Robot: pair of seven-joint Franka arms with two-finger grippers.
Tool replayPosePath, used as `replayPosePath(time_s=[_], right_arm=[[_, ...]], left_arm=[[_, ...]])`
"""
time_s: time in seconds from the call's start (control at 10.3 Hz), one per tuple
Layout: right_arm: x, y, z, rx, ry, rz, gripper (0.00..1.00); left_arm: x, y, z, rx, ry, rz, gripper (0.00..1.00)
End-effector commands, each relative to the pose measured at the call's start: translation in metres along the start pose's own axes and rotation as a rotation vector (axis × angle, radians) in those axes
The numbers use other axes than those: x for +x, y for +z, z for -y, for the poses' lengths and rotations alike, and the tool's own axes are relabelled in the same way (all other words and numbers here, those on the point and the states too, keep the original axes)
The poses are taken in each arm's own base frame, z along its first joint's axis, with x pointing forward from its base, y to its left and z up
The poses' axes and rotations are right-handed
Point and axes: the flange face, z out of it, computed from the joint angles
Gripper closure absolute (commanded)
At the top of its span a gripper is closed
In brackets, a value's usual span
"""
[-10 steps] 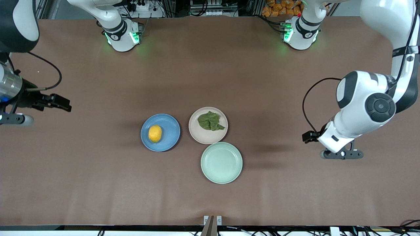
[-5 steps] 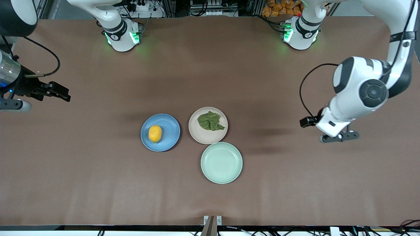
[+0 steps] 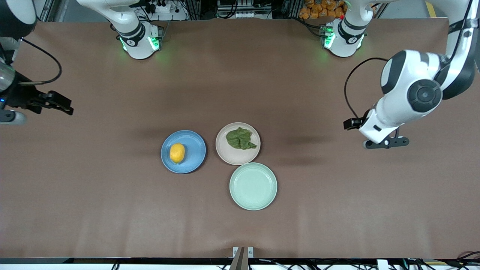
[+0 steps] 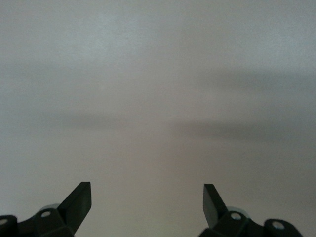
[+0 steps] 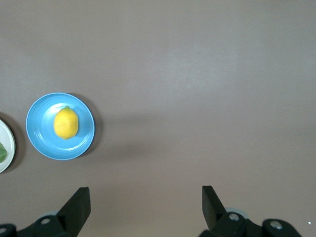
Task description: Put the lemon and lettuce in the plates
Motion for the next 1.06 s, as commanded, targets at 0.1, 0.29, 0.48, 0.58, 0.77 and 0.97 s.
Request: replayPosePath(time_s=[0.1, 0.29, 0.48, 0.58, 0.77, 0.97], right_arm=[[-0.011, -0.020, -0.007, -0.012, -0.007, -0.036, 0.00], [-0.009, -0.027, -0.003, -0.013, -0.011, -0.049, 0.00], [-0.004, -0.034, 0.001, -0.011, -0.019, -0.066, 0.00], [-0.004, -0.032, 0.003, -0.012, -0.022, -0.058, 0.00], [-0.003, -0.032, 0.002, -0.016, -0.019, -0.049, 0.00], [-0.003, -0.032, 0.003, -0.017, -0.019, -0.040, 0.00]], left_arm=[[-0.025, -0.024, -0.001, -0.026, 0.020, -0.027, 0.00], [-0.033, -0.036, -0.001, -0.045, 0.015, -0.045, 0.00], [-0.044, -0.045, 0.000, -0.047, 0.014, -0.068, 0.00], [-0.043, -0.058, 0.009, -0.068, -0.007, -0.093, 0.00], [-0.040, -0.092, 0.027, -0.133, -0.053, -0.158, 0.00], [-0.039, -0.123, 0.035, -0.135, -0.009, -0.224, 0.00]])
